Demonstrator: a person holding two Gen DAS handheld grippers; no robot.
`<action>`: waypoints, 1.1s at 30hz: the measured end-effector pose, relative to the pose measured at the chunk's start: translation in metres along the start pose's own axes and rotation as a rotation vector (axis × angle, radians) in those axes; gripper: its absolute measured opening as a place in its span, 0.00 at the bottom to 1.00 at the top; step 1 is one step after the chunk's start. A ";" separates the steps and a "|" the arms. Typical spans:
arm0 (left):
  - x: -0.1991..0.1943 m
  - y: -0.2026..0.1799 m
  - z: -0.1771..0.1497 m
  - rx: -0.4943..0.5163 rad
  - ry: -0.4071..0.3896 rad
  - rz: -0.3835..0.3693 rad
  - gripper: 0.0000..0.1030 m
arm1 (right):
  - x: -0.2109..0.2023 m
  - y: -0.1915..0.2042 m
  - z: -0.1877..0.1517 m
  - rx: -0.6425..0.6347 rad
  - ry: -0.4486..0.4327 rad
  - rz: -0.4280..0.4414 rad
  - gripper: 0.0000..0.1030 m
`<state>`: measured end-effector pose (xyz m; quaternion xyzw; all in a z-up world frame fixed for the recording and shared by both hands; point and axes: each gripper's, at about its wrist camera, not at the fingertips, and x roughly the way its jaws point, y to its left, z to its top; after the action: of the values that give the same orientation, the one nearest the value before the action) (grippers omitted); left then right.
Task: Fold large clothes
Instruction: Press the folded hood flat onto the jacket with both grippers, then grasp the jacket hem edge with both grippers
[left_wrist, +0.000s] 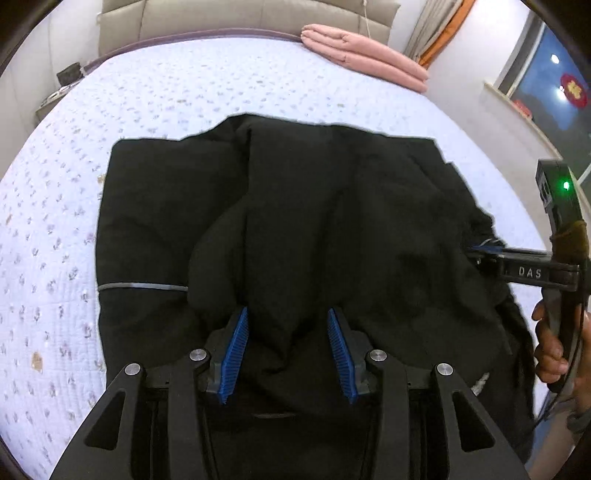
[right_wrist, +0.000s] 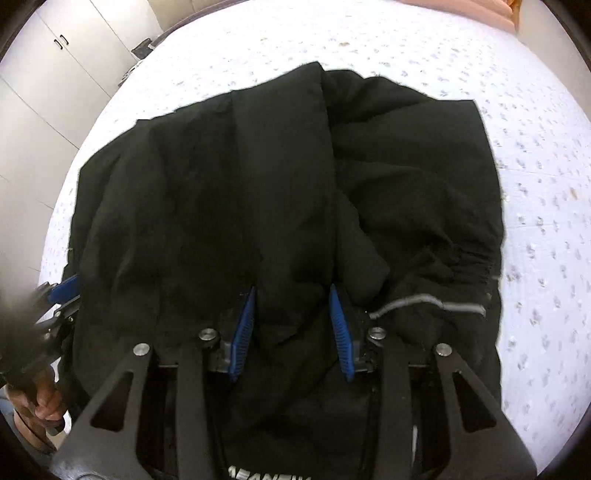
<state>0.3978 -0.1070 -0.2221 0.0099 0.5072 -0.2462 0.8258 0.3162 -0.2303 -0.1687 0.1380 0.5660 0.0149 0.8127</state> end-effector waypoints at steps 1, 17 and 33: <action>-0.008 -0.001 0.001 -0.017 -0.016 -0.027 0.44 | -0.008 -0.008 0.001 0.002 -0.011 0.015 0.39; -0.006 -0.014 -0.050 -0.074 -0.055 -0.050 0.48 | -0.008 0.013 -0.064 -0.074 0.021 0.155 0.40; -0.209 0.023 -0.207 -0.241 -0.112 0.028 0.63 | -0.153 -0.059 -0.219 0.046 -0.107 0.034 0.51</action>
<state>0.1586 0.0516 -0.1516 -0.0962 0.4860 -0.1720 0.8514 0.0507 -0.2696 -0.1132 0.1667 0.5196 0.0082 0.8380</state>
